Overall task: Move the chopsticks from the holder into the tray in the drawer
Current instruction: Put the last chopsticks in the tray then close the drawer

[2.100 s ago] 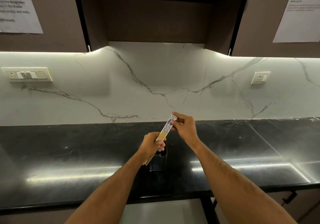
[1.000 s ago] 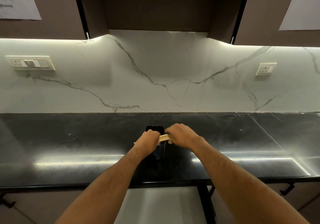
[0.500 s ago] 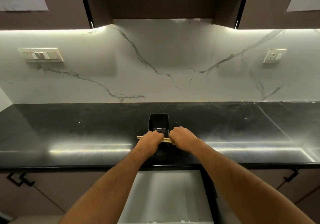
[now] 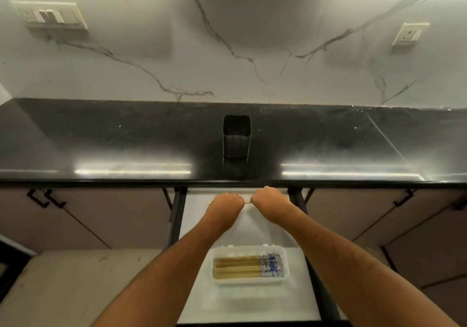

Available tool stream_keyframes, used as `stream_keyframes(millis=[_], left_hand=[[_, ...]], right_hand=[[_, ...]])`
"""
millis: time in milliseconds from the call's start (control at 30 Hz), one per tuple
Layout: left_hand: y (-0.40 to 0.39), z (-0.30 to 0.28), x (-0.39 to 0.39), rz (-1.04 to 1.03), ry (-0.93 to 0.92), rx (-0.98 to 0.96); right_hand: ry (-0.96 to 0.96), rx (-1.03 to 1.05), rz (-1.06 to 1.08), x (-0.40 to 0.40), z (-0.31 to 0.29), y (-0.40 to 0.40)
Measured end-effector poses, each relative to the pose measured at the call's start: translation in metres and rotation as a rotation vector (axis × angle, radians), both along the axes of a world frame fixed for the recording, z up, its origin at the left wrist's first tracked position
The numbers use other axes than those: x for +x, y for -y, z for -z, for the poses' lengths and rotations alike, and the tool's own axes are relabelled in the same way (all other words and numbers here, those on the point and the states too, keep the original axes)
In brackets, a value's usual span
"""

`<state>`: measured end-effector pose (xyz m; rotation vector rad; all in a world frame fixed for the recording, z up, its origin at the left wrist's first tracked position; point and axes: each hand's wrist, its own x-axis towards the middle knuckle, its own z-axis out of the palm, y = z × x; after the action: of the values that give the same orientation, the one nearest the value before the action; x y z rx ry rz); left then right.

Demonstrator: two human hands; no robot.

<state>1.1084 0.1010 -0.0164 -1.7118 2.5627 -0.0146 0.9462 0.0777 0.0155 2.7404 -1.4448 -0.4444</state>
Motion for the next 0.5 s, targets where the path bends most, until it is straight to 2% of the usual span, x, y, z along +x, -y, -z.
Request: stream_keyframes(millis=[133,500], left_hand=[[-0.040,0.030,-0.007,0.018,-0.046,0.035],[-0.090,0.114,-0.026,-0.026,0.030,0.244]], right_hand=[[0.033,0.018,-0.001,-0.011,0.043,-0.039],[0.006,0.193,0.018,-0.032,0.136,-0.079]])
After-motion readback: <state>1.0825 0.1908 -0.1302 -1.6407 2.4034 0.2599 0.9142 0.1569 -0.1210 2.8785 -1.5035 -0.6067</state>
